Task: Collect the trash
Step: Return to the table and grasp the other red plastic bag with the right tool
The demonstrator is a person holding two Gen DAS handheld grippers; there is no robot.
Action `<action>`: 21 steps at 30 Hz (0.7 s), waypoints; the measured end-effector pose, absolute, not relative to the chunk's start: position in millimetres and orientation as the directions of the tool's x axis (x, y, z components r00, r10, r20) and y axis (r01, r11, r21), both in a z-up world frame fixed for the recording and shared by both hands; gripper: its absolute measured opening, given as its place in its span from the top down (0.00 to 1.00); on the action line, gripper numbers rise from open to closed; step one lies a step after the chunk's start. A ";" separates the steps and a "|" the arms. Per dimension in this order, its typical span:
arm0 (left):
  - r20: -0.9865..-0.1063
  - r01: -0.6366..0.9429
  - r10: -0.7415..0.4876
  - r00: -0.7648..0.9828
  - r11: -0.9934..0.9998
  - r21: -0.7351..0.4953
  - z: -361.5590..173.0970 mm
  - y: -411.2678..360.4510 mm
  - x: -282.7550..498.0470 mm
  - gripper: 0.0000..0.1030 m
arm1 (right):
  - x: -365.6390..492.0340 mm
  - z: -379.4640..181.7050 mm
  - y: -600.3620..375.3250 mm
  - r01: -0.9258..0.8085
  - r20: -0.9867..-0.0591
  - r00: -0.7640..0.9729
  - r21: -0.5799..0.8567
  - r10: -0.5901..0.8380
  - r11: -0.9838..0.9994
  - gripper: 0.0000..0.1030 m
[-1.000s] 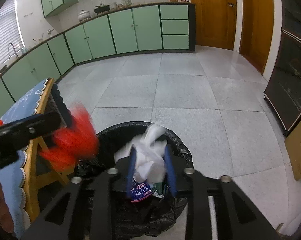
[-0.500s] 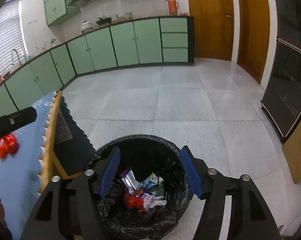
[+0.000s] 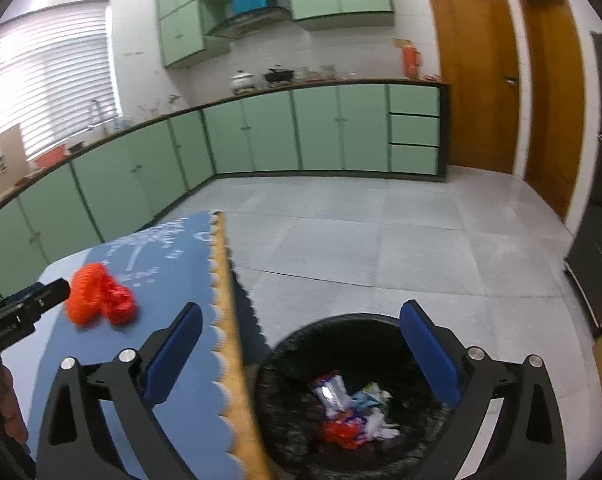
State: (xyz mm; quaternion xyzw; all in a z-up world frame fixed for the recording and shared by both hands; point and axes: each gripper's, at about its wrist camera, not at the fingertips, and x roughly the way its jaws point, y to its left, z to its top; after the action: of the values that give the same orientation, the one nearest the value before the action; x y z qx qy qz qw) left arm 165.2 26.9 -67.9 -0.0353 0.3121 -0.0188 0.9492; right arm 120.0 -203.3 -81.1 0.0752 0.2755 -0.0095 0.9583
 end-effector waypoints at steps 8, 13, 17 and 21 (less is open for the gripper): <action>-0.609 -0.128 0.071 0.790 0.990 -0.051 -76.2 97.6 152.4 0.27 | 144.6 -87.5 -134.7 -0.065 -0.538 0.833 0.141 0.131 0.988 0.06; -0.620 -0.162 0.094 0.779 0.985 -0.055 -83.3 123.3 149.1 0.27 | 165.7 -98.0 -91.2 -0.135 -0.558 0.807 0.143 0.192 0.981 0.06; -0.631 -0.177 0.098 0.769 0.982 -0.064 -90.4 134.3 152.6 0.27 | 184.4 -105.7 -55.7 -0.192 -0.573 0.786 0.132 0.233 0.972 0.06; -0.643 -0.185 0.100 0.759 0.981 -0.065 -97.6 142.1 158.1 0.27 | 200.7 -113.1 -25.5 -0.242 -0.587 0.766 0.114 0.261 0.964 0.06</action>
State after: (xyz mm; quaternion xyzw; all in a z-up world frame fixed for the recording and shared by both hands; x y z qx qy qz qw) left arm 158.1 142.1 -97.6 -0.0623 0.3384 0.0761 0.9359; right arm 200.7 -25.5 -113.1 0.0157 0.3148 0.1339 0.9395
